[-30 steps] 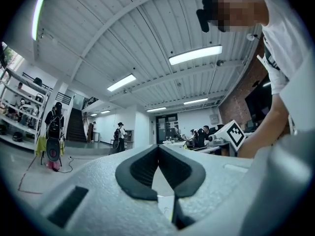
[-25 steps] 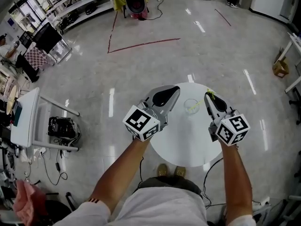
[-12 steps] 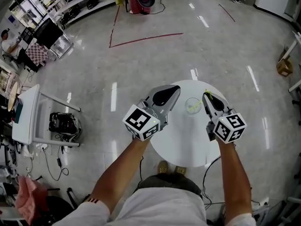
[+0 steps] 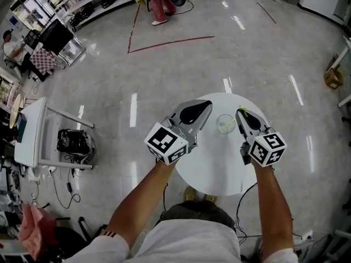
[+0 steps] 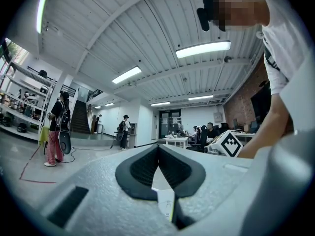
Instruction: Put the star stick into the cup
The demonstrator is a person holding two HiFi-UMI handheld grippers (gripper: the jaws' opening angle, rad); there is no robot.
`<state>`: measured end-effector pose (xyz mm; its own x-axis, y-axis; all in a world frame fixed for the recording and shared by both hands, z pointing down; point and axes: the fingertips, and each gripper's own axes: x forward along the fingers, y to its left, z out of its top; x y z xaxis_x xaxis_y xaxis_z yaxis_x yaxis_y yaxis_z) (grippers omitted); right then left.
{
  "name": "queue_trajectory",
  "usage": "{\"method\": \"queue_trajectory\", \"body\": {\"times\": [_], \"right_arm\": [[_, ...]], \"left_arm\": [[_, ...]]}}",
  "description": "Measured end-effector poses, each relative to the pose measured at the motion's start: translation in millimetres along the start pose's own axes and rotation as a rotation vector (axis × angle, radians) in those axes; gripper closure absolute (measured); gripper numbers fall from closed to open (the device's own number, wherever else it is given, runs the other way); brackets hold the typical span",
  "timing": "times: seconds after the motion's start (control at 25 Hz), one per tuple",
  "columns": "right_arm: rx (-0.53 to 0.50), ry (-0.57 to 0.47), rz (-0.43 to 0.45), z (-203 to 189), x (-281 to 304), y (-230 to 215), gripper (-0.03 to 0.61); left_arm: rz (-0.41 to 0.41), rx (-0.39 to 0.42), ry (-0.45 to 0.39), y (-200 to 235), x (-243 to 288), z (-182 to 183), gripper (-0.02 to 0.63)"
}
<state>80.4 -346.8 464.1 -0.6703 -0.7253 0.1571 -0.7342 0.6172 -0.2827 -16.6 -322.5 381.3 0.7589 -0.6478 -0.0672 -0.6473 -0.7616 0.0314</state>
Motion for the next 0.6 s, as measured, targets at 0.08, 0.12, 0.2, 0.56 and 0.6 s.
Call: {"method": "queue_trajectory", "body": {"times": [0.08, 0.12, 0.2, 0.56, 0.6], "right_arm": [[0.004, 0.004, 0.003, -2, 1, -2, 0.555], [0.008, 0.005, 0.005, -3, 1, -3, 0.554], [0.019, 0.002, 0.009, -4, 1, -4, 0.555], [-0.003, 0.032, -0.006, -3, 6, -18, 0.554], [-0.012, 0.040, -0.010, -3, 7, -19, 0.554]], "left_arm": [[0.000, -0.001, 0.002, 0, 2, -2, 0.598], [0.000, -0.001, 0.004, -1, 2, -3, 0.598], [-0.001, -0.001, 0.009, -1, 2, -5, 0.598], [0.006, -0.003, 0.024, 2, 2, -9, 0.598], [0.007, -0.002, 0.025, 2, 1, -10, 0.598]]}}
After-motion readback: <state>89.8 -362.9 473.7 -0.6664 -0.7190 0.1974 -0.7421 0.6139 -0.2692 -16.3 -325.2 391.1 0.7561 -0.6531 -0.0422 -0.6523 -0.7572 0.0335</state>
